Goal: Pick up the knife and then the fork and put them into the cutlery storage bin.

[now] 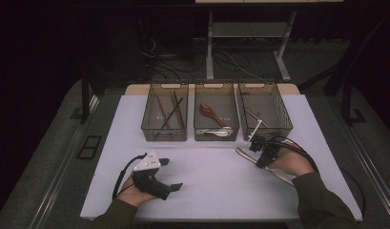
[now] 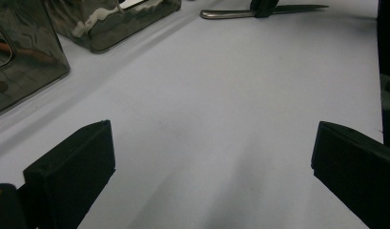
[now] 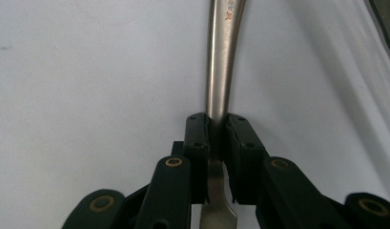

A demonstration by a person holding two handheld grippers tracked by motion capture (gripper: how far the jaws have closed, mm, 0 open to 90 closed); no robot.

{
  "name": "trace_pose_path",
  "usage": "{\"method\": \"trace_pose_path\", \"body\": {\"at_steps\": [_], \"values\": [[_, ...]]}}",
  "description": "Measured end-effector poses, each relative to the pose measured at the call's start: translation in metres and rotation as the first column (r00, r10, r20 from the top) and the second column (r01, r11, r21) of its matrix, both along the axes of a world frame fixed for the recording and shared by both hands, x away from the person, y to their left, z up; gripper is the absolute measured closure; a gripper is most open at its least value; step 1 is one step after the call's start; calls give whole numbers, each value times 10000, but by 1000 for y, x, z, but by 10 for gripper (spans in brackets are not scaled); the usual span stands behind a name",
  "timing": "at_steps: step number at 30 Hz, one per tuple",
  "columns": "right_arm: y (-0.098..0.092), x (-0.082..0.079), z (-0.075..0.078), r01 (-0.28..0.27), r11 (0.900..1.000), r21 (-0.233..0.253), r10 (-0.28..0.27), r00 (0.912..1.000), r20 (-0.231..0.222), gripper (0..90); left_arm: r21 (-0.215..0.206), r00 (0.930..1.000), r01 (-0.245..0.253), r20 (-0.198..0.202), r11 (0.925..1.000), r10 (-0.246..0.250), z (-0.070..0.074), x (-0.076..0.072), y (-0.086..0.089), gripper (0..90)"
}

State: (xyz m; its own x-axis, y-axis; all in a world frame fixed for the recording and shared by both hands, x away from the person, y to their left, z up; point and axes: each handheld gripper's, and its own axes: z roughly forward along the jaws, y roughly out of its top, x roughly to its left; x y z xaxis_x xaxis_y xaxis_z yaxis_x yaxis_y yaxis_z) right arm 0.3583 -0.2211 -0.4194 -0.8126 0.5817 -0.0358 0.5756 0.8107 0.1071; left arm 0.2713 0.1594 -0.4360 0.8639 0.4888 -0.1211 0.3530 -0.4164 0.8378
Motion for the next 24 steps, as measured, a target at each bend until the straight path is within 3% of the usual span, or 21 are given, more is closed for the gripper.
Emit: {"method": "trace_pose_path", "body": {"at_steps": [5,8,13,17,24], "values": [[-3,-1,1,133,9996,248,-132,9999,-19,796,7,10000,-10,7,10000,10,0,-1,0,2],[-4,0,2,149,9996,225,-155,9995,273,796,-13,10000,-25,9,10000,25,0,-1,0,2],[-13,0,14,652,9951,739,-709,9944,780,796,-1,10000,-11,6,10000,11,0,-1,0,2],[-22,-2,22,985,9849,1427,-1144,9876,1078,796,10,10000,-3,9,10000,3,0,-1,0,2],[-37,-5,35,1093,9626,2480,-1516,9757,1581,796,-1,10000,-15,6,10000,15,0,-1,0,2]]}}
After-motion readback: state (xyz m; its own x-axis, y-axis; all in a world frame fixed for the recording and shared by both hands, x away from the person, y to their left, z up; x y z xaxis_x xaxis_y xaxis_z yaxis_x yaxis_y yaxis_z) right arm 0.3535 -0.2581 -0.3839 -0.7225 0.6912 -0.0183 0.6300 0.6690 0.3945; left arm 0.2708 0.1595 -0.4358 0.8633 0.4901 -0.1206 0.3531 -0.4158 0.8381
